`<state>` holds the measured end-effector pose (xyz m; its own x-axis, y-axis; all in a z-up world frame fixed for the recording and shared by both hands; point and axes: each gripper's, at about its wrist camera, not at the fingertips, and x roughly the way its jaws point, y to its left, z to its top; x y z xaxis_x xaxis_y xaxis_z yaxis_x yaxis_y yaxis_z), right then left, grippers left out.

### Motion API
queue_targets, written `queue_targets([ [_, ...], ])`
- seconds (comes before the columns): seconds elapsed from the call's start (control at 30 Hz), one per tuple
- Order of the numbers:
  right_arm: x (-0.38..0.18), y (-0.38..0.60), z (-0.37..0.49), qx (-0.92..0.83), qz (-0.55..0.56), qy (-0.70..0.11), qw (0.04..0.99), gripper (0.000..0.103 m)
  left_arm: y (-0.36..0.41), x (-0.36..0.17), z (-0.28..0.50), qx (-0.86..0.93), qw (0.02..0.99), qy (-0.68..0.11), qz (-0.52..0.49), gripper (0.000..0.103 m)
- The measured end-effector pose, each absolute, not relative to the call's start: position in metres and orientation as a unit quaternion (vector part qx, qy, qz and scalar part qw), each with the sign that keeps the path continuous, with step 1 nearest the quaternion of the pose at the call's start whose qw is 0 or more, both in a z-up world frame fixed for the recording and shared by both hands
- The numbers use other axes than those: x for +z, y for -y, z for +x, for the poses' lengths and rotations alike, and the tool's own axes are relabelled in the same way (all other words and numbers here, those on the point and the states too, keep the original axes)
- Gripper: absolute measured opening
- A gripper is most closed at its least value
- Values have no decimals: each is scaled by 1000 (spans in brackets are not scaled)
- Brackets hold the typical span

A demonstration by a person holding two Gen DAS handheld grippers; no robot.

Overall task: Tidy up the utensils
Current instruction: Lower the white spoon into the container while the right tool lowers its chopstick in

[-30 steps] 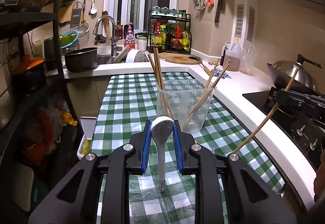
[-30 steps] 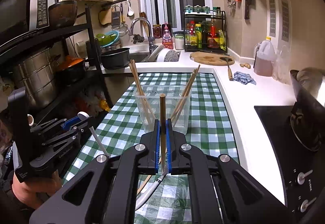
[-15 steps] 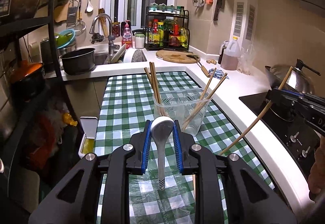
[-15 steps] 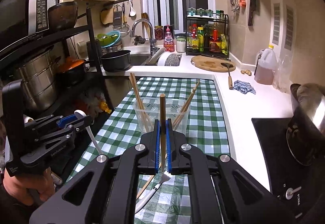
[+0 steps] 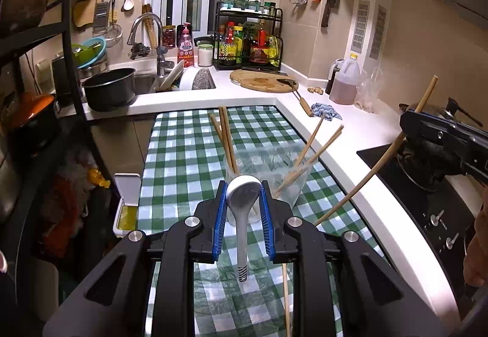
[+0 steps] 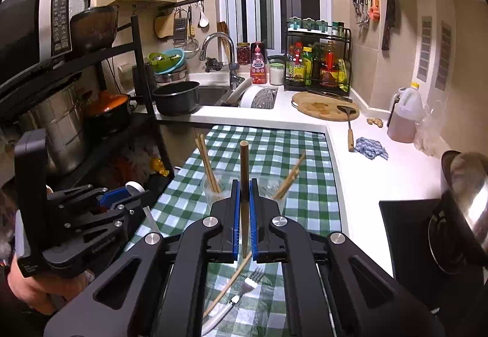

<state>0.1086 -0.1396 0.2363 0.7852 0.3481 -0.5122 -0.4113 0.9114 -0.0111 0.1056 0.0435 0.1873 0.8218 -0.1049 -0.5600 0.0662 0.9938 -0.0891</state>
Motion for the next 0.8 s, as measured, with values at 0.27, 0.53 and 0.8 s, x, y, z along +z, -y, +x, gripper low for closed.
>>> queue_targets([
  [0.27, 287, 134, 131, 203, -56, -226, 951, 6, -51, 229, 134, -57, 962, -262, -44, 21],
  [0.53, 307, 129, 161, 193, -52, -216, 956, 6, -53, 259, 170, -69, 969, -227, -67, 21],
  [0.8, 290, 124, 195, 186, -54, -234, 953, 6, -45, 253, 208, -82, 968, -230, -55, 21],
])
